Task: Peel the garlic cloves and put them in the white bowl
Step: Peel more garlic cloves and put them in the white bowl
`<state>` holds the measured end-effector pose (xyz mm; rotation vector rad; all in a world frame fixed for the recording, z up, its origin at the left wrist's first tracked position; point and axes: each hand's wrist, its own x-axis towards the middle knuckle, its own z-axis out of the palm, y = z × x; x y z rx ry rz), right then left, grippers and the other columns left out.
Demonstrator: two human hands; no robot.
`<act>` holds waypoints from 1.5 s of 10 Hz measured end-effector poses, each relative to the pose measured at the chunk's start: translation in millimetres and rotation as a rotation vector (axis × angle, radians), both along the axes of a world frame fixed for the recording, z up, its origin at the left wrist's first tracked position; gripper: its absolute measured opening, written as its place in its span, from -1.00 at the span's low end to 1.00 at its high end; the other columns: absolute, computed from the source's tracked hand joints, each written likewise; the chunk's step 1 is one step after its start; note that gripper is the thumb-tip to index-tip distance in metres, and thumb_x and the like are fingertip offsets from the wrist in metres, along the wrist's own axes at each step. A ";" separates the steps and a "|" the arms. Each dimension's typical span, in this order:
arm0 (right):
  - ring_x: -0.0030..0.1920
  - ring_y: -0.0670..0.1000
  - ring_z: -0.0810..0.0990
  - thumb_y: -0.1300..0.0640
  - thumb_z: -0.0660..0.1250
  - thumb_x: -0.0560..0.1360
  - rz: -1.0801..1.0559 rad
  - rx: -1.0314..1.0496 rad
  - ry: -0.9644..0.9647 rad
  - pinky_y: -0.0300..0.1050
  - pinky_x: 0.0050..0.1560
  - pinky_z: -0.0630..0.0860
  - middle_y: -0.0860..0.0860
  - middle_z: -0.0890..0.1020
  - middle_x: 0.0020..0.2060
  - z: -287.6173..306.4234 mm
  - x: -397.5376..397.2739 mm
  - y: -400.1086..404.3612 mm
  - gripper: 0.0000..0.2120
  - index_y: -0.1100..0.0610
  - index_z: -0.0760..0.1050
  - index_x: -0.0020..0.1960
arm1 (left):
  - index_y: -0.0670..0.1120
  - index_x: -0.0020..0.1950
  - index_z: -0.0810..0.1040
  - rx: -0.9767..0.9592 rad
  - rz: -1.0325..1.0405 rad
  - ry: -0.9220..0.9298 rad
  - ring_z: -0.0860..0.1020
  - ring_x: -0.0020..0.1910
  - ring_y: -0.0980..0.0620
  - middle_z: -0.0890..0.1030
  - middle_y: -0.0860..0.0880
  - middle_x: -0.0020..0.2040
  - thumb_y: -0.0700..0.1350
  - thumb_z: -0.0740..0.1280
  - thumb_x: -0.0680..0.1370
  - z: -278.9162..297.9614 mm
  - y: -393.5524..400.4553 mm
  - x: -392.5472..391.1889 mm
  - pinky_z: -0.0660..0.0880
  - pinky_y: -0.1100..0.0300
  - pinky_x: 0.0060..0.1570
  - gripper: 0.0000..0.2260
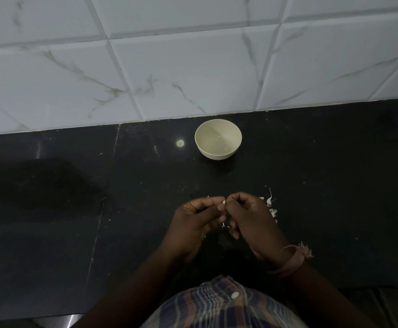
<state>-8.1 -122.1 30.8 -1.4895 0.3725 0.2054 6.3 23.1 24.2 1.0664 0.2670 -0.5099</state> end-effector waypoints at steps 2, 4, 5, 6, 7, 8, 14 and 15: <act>-0.46 -0.01 0.36 0.21 0.17 0.63 -0.090 0.186 0.094 -0.19 -0.48 0.23 0.06 0.42 -0.38 -7.8 -1.6 -6.3 -0.80 0.15 0.43 -0.17 | -0.29 0.23 0.60 -0.185 0.049 0.168 0.67 -0.12 0.02 0.69 -0.19 -0.01 -0.31 0.39 0.51 -3.2 -4.1 -1.2 0.63 0.26 -0.10 -0.71; -0.40 -0.02 0.44 -0.16 0.22 0.62 -0.041 -0.363 0.060 -0.08 -0.35 0.35 0.13 0.45 -0.40 -16.1 4.6 -8.6 -0.54 0.13 0.38 -0.31 | -0.27 0.08 0.63 -0.090 0.047 0.196 0.61 -0.24 0.05 0.65 -0.14 -0.17 -0.30 0.29 0.62 -6.8 -11.9 9.3 0.61 0.28 -0.20 -0.86; -0.27 -0.18 0.52 0.07 0.31 0.63 -0.055 -0.424 -0.094 -0.24 -0.21 0.45 -0.02 0.57 -0.21 -17.5 6.7 -6.0 -0.90 0.06 0.47 -0.05 | -0.26 0.07 0.64 -0.051 0.084 0.220 0.64 -0.23 0.05 0.67 -0.15 -0.15 -0.28 0.35 0.59 -11.5 -14.7 20.7 0.62 0.28 -0.21 -0.89; -0.06 -0.23 0.57 0.21 0.35 0.57 -0.027 -0.461 -0.227 -0.34 -0.09 0.50 -0.11 0.56 -0.02 -19.6 12.6 -4.2 -0.78 -0.07 0.49 0.12 | -0.27 0.12 0.63 -0.025 0.087 0.214 0.69 -0.11 -0.03 0.70 -0.22 -0.02 -0.27 0.36 0.59 -14.3 -15.2 30.8 0.64 0.22 -0.14 -0.86; 0.02 -0.21 0.59 0.20 0.42 0.53 -0.007 -0.532 -0.308 -0.32 0.03 0.53 -0.15 0.57 0.04 -19.9 26.6 -2.2 -0.79 -0.04 0.57 0.12 | -0.31 0.15 0.62 0.010 0.048 0.147 0.72 -0.05 -0.11 0.70 -0.29 0.05 -0.30 0.30 0.63 -11.3 -17.9 42.3 0.65 0.16 -0.12 -0.85; -0.05 -0.20 0.64 0.25 0.43 0.51 -0.035 -0.503 -0.292 -0.26 0.00 0.58 -0.12 0.66 -0.07 -24.0 45.6 -6.6 -0.84 0.04 0.63 0.04 | -0.32 0.10 0.64 0.023 0.055 0.140 0.72 -0.10 -0.12 0.71 -0.30 -0.02 -0.28 0.33 0.61 -10.4 -21.8 57.0 0.65 0.10 -0.10 -0.85; 0.13 0.07 0.62 0.32 0.26 0.54 0.190 -0.860 -0.167 -0.17 0.10 0.48 0.06 0.70 0.07 -24.6 208.6 -19.0 -0.76 0.15 0.66 0.07 | -0.25 -0.15 0.49 0.396 0.184 0.144 0.36 -0.42 -0.01 0.41 -0.10 -0.31 -0.43 0.14 0.63 -1.6 -36.0 195.2 0.31 0.35 -0.62 -0.77; 0.16 0.11 0.61 0.32 0.25 0.56 0.358 -0.995 -0.148 -0.13 0.13 0.48 0.08 0.67 0.13 -29.0 221.1 -17.4 -0.74 0.13 0.64 0.13 | -0.14 -0.14 0.49 0.461 0.110 0.192 0.46 -0.44 0.07 0.49 -0.06 -0.32 -0.33 0.25 0.63 -16.9 -33.0 209.5 0.43 0.32 -0.56 -0.82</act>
